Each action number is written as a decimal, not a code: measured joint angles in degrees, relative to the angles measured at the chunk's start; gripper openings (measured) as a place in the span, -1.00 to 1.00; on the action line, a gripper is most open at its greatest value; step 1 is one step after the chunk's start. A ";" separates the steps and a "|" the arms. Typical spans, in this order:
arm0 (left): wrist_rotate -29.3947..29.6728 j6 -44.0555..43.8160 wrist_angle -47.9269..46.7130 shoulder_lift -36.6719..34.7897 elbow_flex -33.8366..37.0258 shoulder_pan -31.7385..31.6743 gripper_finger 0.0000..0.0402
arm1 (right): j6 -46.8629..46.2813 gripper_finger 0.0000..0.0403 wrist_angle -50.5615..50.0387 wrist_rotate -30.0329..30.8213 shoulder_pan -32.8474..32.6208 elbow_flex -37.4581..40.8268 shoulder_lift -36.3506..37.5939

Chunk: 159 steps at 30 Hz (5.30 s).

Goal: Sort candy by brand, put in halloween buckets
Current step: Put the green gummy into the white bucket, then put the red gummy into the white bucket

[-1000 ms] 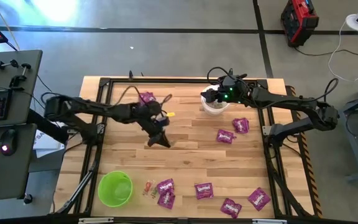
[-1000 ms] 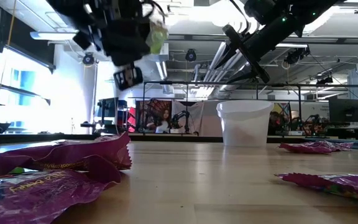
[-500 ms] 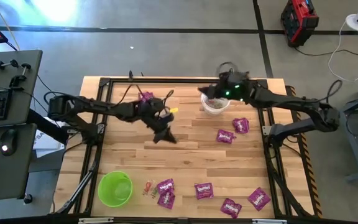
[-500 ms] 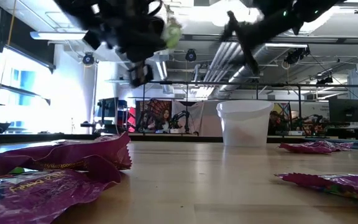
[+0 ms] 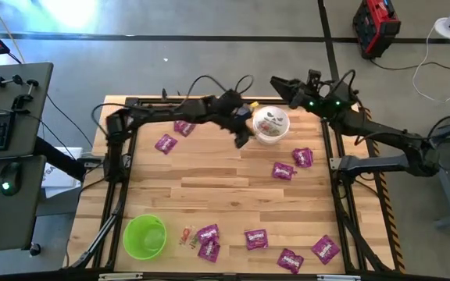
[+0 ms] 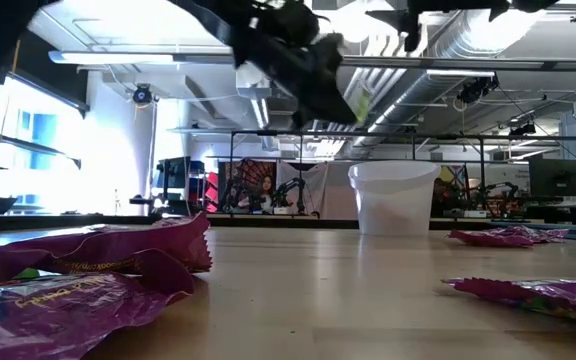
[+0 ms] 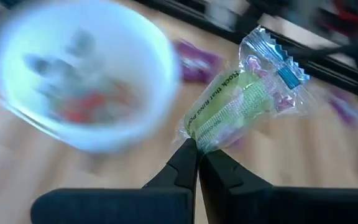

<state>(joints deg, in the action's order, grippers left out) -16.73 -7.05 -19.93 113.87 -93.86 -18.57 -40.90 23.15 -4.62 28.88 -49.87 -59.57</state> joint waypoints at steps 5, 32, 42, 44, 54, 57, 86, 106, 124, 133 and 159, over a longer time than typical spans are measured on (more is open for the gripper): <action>8.89 0.62 1.50 6.87 -7.81 -1.63 -1.00 | -0.02 0.26 -6.83 0.07 -0.15 0.02 -0.02; -1.50 4.00 -29.71 2.88 -12.35 -0.32 0.16 | 3.99 0.26 -5.02 0.57 0.00 0.05 -0.02; 13.89 -18.31 -8.99 -24.39 21.53 18.56 0.06 | 6.35 0.26 -7.92 -4.74 -0.02 0.07 -0.02; 14.20 -23.64 -11.88 -26.53 24.20 22.78 0.05 | 5.16 0.26 -7.90 -8.32 -0.04 0.07 -0.02; 7.66 -21.40 -38.87 -19.02 15.12 29.00 -0.06 | -3.55 0.26 -8.34 -14.89 -12.70 0.08 -0.02; 8.43 -23.38 -39.19 -15.63 14.40 30.60 -0.09 | -5.71 0.26 -8.32 -12.42 -19.73 0.08 -0.02; 1.29 -35.21 -33.78 1.89 14.35 44.13 -0.14 | -5.44 0.26 -18.06 23.60 -48.21 0.09 -0.05; 5.64 -29.42 -33.68 3.44 14.31 43.69 -0.90 | -5.15 0.26 -21.51 21.53 -48.17 0.09 -0.05; 30.62 -19.44 -9.81 -25.99 19.84 36.46 -1.00 | -5.04 0.26 -21.65 21.27 -48.17 0.09 -0.05; 33.21 -32.37 24.72 -28.77 41.70 39.74 -1.00 | -3.62 0.26 -21.27 22.08 -48.17 0.09 -0.05; 28.27 -13.89 17.85 -33.43 32.96 19.26 -1.00 | 18.60 0.26 14.85 31.54 -48.10 0.09 0.00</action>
<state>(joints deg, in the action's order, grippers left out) 11.53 -20.94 -2.07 80.43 -60.90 0.69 -22.30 38.00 26.92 -19.22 -49.78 -59.57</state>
